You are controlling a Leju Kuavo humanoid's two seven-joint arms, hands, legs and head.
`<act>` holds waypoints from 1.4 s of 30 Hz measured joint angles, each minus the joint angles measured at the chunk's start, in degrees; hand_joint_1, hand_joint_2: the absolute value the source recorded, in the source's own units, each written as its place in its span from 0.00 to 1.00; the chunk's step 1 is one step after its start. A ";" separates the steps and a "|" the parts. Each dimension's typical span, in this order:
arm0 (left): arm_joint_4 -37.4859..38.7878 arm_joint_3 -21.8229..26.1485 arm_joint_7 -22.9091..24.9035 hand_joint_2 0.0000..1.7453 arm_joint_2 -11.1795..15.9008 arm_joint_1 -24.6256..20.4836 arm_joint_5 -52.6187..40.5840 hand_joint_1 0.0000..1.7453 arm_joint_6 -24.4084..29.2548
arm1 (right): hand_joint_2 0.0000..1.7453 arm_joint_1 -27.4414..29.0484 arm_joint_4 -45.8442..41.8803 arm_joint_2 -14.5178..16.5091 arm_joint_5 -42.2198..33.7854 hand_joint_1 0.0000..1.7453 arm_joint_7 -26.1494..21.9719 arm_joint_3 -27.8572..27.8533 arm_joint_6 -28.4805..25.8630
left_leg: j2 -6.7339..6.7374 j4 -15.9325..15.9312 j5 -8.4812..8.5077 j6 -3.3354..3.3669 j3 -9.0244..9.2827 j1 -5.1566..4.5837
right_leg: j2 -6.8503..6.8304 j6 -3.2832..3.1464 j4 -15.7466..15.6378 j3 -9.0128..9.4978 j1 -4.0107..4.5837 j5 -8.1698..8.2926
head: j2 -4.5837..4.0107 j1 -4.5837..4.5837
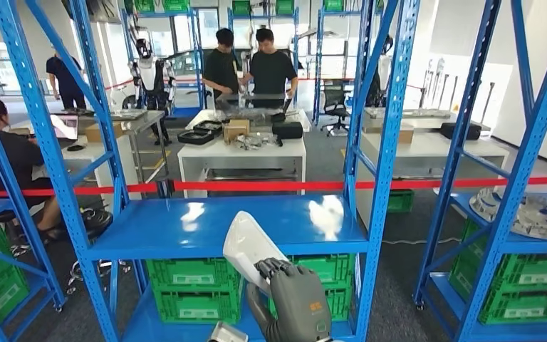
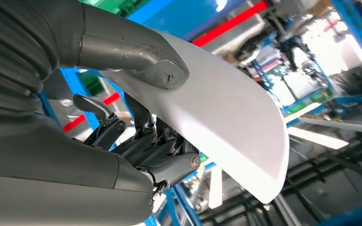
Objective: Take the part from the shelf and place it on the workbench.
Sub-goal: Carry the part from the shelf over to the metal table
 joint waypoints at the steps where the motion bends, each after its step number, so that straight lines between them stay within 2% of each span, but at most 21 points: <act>1: 0.02 1.91 -0.28 1.00 0.01 0.12 1.82 0.00 -0.06 | 1.00 0.06 0.21 -0.03 -0.10 1.00 -0.43 -0.08 -0.06 | 0.14 -0.12 0.49 0.55 -0.50 0.03 | 0.09 0.38 -0.07 -0.15 -0.11 0.28 | -0.01 0.00; 3: 0.05 5.14 -0.61 1.00 0.08 0.43 3.84 0.00 -0.10 | 1.00 0.22 0.73 -0.08 -0.32 1.00 -1.00 -0.29 -0.15 | 0.49 -0.23 1.80 1.70 -1.47 0.10 | 0.26 1.00 1.50 -1.21 -0.28 -1.94 | -0.01 0.07; 6: 0.04 8.31 -0.80 1.00 0.21 0.84 4.55 0.00 -0.10 | 1.00 0.51 1.45 -0.16 -0.56 1.00 -1.28 -0.64 -0.20 | 0.68 -0.22 4.22 2.54 -4.23 0.03 | 0.32 1.34 11.28 -4.21 -0.36 -10.45 | -0.01 0.27; 7: 0.05 8.95 -0.86 1.00 0.21 0.93 4.64 0.00 -0.10 | 1.00 0.64 1.69 -0.19 -0.59 1.00 -1.31 -0.70 -0.21 | 0.67 -0.13 5.02 2.56 -5.32 -0.03 | 0.33 1.36 14.55 -4.64 -0.34 -11.79 | -0.01 0.30; 9: 0.08 9.90 -0.95 1.00 0.19 1.03 4.76 0.00 -0.10 | 1.00 0.84 2.12 -0.26 -0.60 1.00 -1.34 -0.75 -0.21 | 0.68 0.15 6.44 2.43 -7.45 -0.10 | 0.33 1.24 16.49 -3.12 -0.26 -10.61 | -0.01 0.38; 11: 0.10 10.57 -0.96 1.00 0.13 1.03 4.84 0.00 -0.10 | 1.00 0.82 2.34 -0.27 -0.60 1.00 -1.44 -0.78 -0.22 | 0.68 0.65 7.65 2.09 -9.29 -0.09 | 0.33 0.87 11.07 2.33 -0.17 -8.37 | 0.00 0.48; 13: 0.11 11.19 -1.02 1.00 0.05 1.00 5.31 0.00 -0.13 | 1.00 0.77 2.42 -0.22 -0.66 1.00 -1.77 -0.85 -0.27 | 0.65 1.06 8.73 1.43 -10.42 -0.16 | 0.36 0.35 3.14 7.98 0.11 -9.26 | 0.01 0.50; 15: 0.13 11.94 -1.14 1.00 0.01 1.07 6.01 0.00 -0.31 | 1.00 0.93 2.54 -0.31 -0.85 1.00 -2.18 -0.93 -0.41 | 0.65 0.80 9.88 0.58 -10.68 -0.13 | 0.43 -0.24 -0.22 9.55 0.48 -10.27 | 0.01 0.45; 17: 0.17 12.61 -1.32 1.00 0.05 1.36 6.44 0.00 -0.71 | 1.00 1.46 2.66 -0.52 -1.01 1.00 -2.35 -1.00 -0.77 | 0.58 0.43 10.44 -0.18 -10.94 0.05 | 0.30 -1.08 -0.46 8.76 0.41 -9.00 | -0.01 0.41; 18: 0.21 12.84 -1.42 1.00 0.05 1.52 6.54 0.00 -0.99 | 1.00 1.90 2.65 -0.59 -0.93 1.00 -2.30 -1.05 -1.02 | 0.50 1.14 9.23 -0.49 -11.39 0.13 | 0.22 -1.54 -0.71 8.26 0.31 -8.19 | 0.00 0.34; 21: 0.27 13.18 -1.64 1.00 0.13 1.69 6.50 0.00 -1.61 | 1.00 3.71 2.11 -0.78 -0.07 1.00 -1.99 -1.39 -1.47 | 0.41 9.64 0.74 -1.26 -13.47 0.31 | 0.09 -2.21 -0.99 6.17 0.18 -5.84 | 0.02 0.07; 23: 0.27 13.31 -1.68 1.00 0.27 1.62 6.43 0.00 -1.79 | 1.00 4.87 1.62 -0.98 0.33 1.00 -1.93 -1.52 -1.44 | 0.41 15.36 -1.39 -1.56 -13.49 0.36 | 0.02 -2.13 -0.88 4.41 0.25 -4.42 | 0.02 0.00; 24: 0.27 13.35 -1.67 1.00 0.36 1.61 6.41 0.00 -1.86 | 1.00 5.33 1.37 -1.05 0.45 1.00 -1.94 -1.53 -1.35 | 0.41 15.99 -0.61 -1.56 -12.45 0.35 | 0.00 -2.05 -0.80 3.45 0.26 -3.73 | 0.02 -0.03; 26: 0.27 13.38 -1.64 1.00 0.49 1.56 6.38 0.00 -1.96 | 1.00 5.92 0.65 -1.11 0.56 1.00 -1.99 -1.53 -1.05 | 0.41 11.64 1.69 -1.28 -7.55 0.35 | 0.02 -1.76 -0.58 1.69 0.27 -2.38 | 0.02 -0.09; 28: 0.27 13.40 -1.64 1.00 0.60 1.44 6.38 0.00 -2.00 | 1.00 6.15 -0.28 -1.11 0.59 1.00 -2.11 -1.57 -0.64 | 0.39 3.46 0.92 -0.70 -1.20 0.08 | 0.04 -1.24 -0.41 0.57 0.37 -1.25 | 0.02 -0.11; 30: 0.30 13.41 -1.64 1.00 0.72 1.42 6.39 0.00 -2.03 | 1.00 6.20 -0.98 -1.11 0.59 1.00 -2.39 -1.61 -0.27 | 0.31 -1.07 -0.41 0.06 1.32 -0.39 | -0.10 -0.55 -0.61 0.19 0.34 -0.10 | 0.02 -0.06; 33: 0.45 13.47 -1.55 1.00 1.01 1.67 6.39 0.00 -2.10 | 1.00 6.38 -1.55 -1.29 0.46 1.00 -2.98 -1.64 0.10 | 0.52 -1.65 1.15 1.57 0.04 -0.33 | 0.07 0.53 -0.07 -0.68 0.18 -0.47 | 0.01 0.04; 36: 0.55 13.69 -1.45 1.00 1.40 1.73 6.43 0.00 -2.20 | 1.00 6.48 -1.91 -1.58 0.08 1.00 -3.49 -1.64 0.52 | 0.81 -1.64 3.24 2.54 -2.19 -0.19 | 0.31 1.32 8.50 -3.35 0.03 -8.53 | 0.02 0.31; 38: 0.57 13.85 -1.46 1.00 1.63 1.75 6.50 0.00 -2.38 | 1.00 6.37 -1.94 -1.73 -0.49 1.00 -3.74 -1.57 0.85 | 0.83 -1.30 4.50 2.55 -4.06 -0.24 | 0.30 1.58 15.04 -4.20 -0.01 -11.36 | 0.02 0.36; 40: 0.61 14.07 -1.58 1.00 1.77 1.76 6.56 0.00 -2.62 | 1.00 6.06 -1.94 -1.83 -1.06 1.00 -3.97 -1.43 1.07 | 0.84 -0.74 5.57 2.33 -6.03 -0.24 | 0.30 1.54 14.63 -1.65 -0.02 -9.54 | 0.02 0.42; 42: 0.65 14.30 -1.76 1.00 1.80 1.76 6.56 0.00 -2.76 | 1.00 5.58 -1.98 -1.84 -1.44 1.00 -4.14 -1.27 1.11 | 0.80 -0.07 6.42 1.90 -7.66 -0.28 | 0.32 1.16 7.23 4.28 0.04 -8.00 | 0.02 0.49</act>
